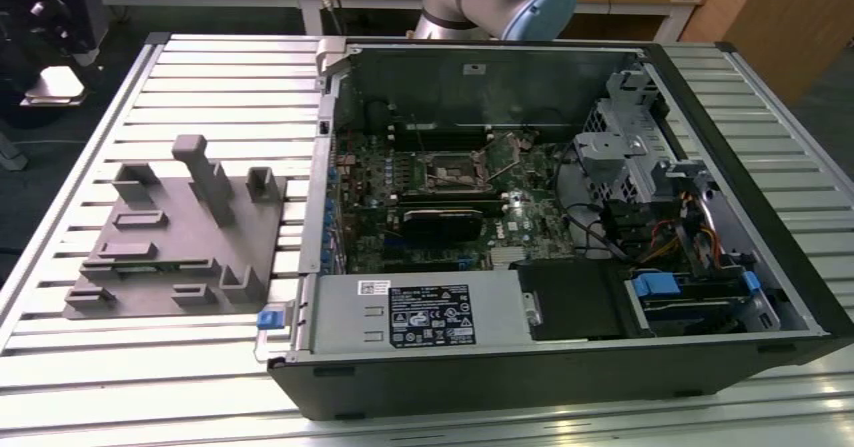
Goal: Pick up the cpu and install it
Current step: 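Pick up the cpu and move it towards the insertion slot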
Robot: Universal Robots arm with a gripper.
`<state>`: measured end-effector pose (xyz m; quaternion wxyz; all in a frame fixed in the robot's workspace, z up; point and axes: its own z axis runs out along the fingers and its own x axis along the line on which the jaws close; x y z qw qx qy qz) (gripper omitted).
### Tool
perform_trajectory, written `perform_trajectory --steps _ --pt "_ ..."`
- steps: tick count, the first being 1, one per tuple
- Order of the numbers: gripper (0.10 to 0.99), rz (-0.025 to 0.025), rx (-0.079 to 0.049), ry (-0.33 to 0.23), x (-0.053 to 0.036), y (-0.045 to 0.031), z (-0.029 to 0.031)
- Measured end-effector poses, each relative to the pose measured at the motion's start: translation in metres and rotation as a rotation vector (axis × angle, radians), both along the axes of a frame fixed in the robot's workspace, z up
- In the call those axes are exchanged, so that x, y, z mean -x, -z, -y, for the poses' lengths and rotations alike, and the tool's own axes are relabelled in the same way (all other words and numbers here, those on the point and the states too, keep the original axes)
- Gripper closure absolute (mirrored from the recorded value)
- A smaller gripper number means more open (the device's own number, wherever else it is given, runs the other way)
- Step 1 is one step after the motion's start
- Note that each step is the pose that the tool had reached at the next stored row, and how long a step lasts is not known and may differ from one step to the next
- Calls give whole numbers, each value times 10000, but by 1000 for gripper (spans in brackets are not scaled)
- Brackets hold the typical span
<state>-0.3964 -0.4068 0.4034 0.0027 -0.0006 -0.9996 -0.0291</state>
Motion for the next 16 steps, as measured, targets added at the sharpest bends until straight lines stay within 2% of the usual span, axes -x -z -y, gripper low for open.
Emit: perform_trajectory --steps 16 --pt "549 0 0 -1 -203 0 0"
